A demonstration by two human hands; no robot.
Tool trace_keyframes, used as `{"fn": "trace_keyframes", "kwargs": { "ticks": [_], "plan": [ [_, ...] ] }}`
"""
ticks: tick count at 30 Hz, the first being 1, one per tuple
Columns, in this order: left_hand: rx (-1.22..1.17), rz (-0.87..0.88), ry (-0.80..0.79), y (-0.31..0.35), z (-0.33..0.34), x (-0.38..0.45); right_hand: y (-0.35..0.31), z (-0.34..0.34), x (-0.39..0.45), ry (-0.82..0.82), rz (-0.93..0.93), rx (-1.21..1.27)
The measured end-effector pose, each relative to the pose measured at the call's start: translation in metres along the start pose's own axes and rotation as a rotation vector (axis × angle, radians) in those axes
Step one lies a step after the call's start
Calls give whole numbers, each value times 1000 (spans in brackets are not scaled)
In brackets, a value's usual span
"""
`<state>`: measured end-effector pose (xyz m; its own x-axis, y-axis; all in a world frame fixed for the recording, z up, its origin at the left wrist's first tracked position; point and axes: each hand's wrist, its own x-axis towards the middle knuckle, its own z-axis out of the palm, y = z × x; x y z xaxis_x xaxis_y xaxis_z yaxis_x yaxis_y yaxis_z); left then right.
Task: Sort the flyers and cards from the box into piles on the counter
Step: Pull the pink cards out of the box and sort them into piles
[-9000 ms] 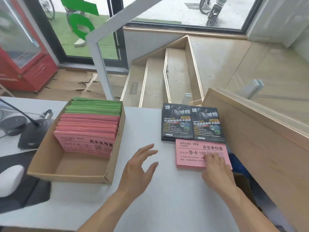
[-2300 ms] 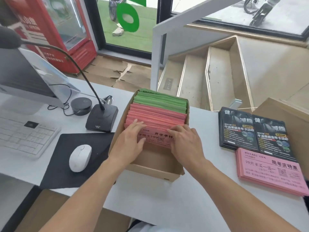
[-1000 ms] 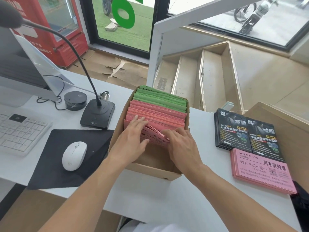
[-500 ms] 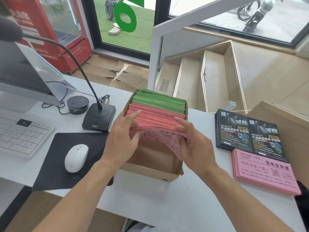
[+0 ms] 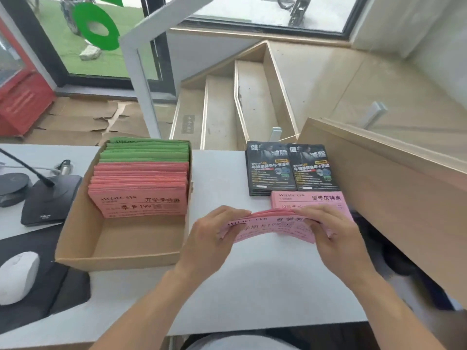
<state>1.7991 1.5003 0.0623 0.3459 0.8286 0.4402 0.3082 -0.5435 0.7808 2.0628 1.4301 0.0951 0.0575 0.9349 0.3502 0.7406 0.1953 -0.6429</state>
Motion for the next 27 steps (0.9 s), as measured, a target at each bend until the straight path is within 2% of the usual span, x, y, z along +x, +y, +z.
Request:
{"fn": "trace_keyframes", "kwargs": {
  "ticks": [5, 9, 13, 16, 18, 21, 24, 27],
  "plan": [
    [-8, -69, -151, -1, 77, -13, 53, -19, -50, -9, 206, 60],
    [29, -79, -209, -5, 112, -21, 80, -17, -70, 21, 278, 130],
    [33, -128, -162, -3, 117, -31, 87, -12, -71, 25, 316, 200],
    [21, -256, -153, -6, 112, -40, 90, -10, -71, 28, 317, 191],
    [-6, -366, -185, -5, 113, -43, 93, -7, -73, 35, 305, 160],
    [-23, -419, -199, 4, 120, -41, 96, -10, -72, 34, 328, 145],
    [-40, -493, -255, 13, 131, -33, 104, -22, -68, 28, 426, 112],
    [7, -562, -352, 16, 145, -26, 117, -29, -67, -56, 530, -35]
  ]
}}
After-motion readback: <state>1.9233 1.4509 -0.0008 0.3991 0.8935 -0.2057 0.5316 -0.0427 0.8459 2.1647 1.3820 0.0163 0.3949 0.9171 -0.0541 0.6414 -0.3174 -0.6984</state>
